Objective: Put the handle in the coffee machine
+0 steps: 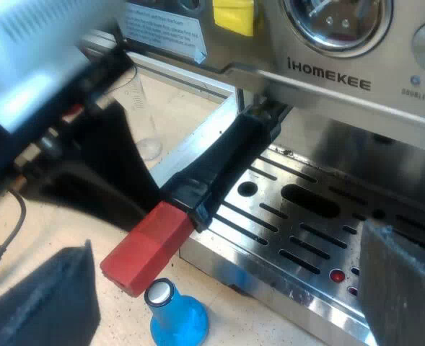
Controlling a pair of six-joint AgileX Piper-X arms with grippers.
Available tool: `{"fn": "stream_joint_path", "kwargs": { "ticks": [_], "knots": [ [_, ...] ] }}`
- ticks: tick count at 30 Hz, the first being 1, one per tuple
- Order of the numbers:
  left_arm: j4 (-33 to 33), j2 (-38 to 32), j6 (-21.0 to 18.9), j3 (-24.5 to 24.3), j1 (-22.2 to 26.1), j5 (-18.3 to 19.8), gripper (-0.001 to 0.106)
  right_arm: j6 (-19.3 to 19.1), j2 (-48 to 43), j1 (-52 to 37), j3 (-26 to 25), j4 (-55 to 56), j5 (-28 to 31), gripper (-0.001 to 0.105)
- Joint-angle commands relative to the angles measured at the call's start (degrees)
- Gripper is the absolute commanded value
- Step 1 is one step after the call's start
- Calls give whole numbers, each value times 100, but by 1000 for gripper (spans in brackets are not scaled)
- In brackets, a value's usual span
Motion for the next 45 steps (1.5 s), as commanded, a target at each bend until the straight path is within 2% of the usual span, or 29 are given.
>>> {"fn": "stream_joint_path", "kwargs": {
  "ticks": [1, 5, 8, 10, 11, 13, 16, 18, 23, 28, 32, 33, 37, 40, 43, 45],
  "knots": [
    [-229, -494, -60, -144, 528, -110, 1, -93, -51, 3, -7, 43, -48, 76],
    [-240, -894, -70, -144, 954, -513, 3, -93, -51, 3, -7, 345, -48, 76],
    [-252, -1226, -70, -144, 1283, -567, 18, -93, -51, 3, -7, 475, -48, 76],
    [-252, -1520, -182, -158, 1482, -567, 39, -93, -51, -13, -7, 480, -48, 76],
    [-252, -1594, -218, -158, 1511, -567, 45, -93, -51, -11, -7, 480, -48, 76],
    [-252, -1889, -358, -158, 1655, -567, 64, -93, -51, -121, -7, 480, -101, 76],
    [-267, -2186, -373, -158, 1774, -567, 79, -93, -51, -382, -7, 480, -483, 76],
    [-296, -2327, -373, -158, 1789, -567, 83, -65, -51, -608, -80, 588, -819, 76],
    [-633, -2539, -461, -172, 1787, -567, 84, -66, -64, -1439, -441, 1322, -1035, 76],
    [-809, -2837, -1633, -266, 1787, -599, 84, -91, -245, -2481, -702, 1967, -1035, 76],
    [-828, -3123, -1651, -266, 1787, -723, 84, -91, -487, -3138, -701, 2176, -1035, 76],
    [-828, -3182, -1651, -266, 1787, -762, 84, -124, -642, -3544, -701, 2332, -1035, 76],
    [-803, -3638, -1651, -266, 1787, -833, 84, -434, -1103, -4688, -578, 2605, -1035, 76],
    [-745, -3796, -1651, -266, 1787, -833, 84, -564, -1366, -5147, -458, 2645, -1054, 76],
    [-460, -4100, -1651, -255, 1787, -1058, 84, -678, -1963, -5726, -171, 2668, -1123, 76],
    [-369, -4289, -1651, -230, 1787, -1200, 84, -946, -2316, -5868, 5, 2668, -1228, 76]
  ]
}}
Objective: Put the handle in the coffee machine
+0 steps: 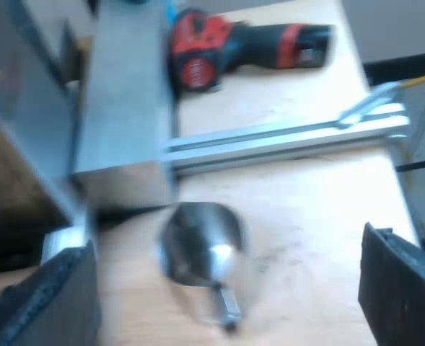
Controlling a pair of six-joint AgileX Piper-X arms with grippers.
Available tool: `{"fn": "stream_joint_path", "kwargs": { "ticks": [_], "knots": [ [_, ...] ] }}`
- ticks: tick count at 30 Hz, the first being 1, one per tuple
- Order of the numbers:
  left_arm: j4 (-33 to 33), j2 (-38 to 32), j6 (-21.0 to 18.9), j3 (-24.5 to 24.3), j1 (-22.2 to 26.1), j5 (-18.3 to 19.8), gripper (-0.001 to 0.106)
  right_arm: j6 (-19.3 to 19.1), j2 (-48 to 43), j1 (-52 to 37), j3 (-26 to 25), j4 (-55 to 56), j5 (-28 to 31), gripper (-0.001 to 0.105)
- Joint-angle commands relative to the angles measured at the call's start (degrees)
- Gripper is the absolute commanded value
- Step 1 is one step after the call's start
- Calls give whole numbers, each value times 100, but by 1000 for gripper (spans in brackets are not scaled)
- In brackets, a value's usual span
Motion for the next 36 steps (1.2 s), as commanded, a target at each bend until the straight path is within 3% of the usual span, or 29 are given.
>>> {"fn": "stream_joint_path", "kwargs": {
  "ticks": [1, 11, 19, 24, 28, 32, 36],
  "knots": [
    [96, -290, -101, 21, 12, -279, 84, -394, -579, -168, 201, 0, -148, 76],
    [419, -1727, -101, 667, 12, -619, 84, -432, -2484, -167, 729, 470, -148, 76],
    [1240, -3123, 35, 1220, 12, -618, 84, -446, -3699, -167, 953, 944, -136, 76],
    [1864, -3755, 35, 1340, 12, -618, 84, -430, -3837, -167, 985, 1366, -28, 76],
    [2505, -3734, 145, 1259, 35, -618, 83, -430, -3851, -167, 1093, 1346, -63, 76],
    [2324, -3732, 16, 1286, 61, -608, 83, -430, -3851, -167, 1117, 1266, -67, 76],
    [1598, -3719, -297, 1589, 61, -745, 83, -430, -3835, -167, 1274, 1032, -105, 76]
  ]
}}
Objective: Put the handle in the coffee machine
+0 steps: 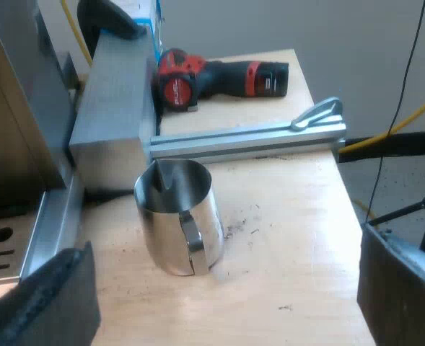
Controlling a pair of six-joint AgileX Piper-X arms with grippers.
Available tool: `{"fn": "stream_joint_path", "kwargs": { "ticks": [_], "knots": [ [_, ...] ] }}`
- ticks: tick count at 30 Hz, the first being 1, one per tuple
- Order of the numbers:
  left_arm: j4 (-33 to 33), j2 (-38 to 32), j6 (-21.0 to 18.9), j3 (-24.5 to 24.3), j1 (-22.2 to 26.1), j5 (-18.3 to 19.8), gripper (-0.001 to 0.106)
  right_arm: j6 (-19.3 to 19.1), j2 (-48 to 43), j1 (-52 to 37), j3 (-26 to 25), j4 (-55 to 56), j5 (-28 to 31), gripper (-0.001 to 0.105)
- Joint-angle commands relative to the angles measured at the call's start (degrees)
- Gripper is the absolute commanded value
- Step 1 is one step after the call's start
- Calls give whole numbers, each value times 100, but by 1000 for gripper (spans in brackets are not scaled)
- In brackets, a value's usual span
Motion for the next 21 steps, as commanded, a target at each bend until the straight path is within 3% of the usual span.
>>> {"fn": "stream_joint_path", "kwargs": {
  "ticks": [1, 6, 10, 21],
  "knots": [
    [-610, -797, -313, 267, 0, -210, 83, -70, -258, -9, 125, -231, -76, 76],
    [-1550, -797, -690, 848, 0, -433, 83, -70, -258, -9, 473, -382, -353, 76],
    [-1910, -789, -802, 1227, 0, -432, 83, -70, -258, -9, 773, -371, -544, 76],
    [-1936, -789, -802, 1798, 0, -432, 83, -70, -252, -9, 1337, -234, -546, 76]
  ]
}}
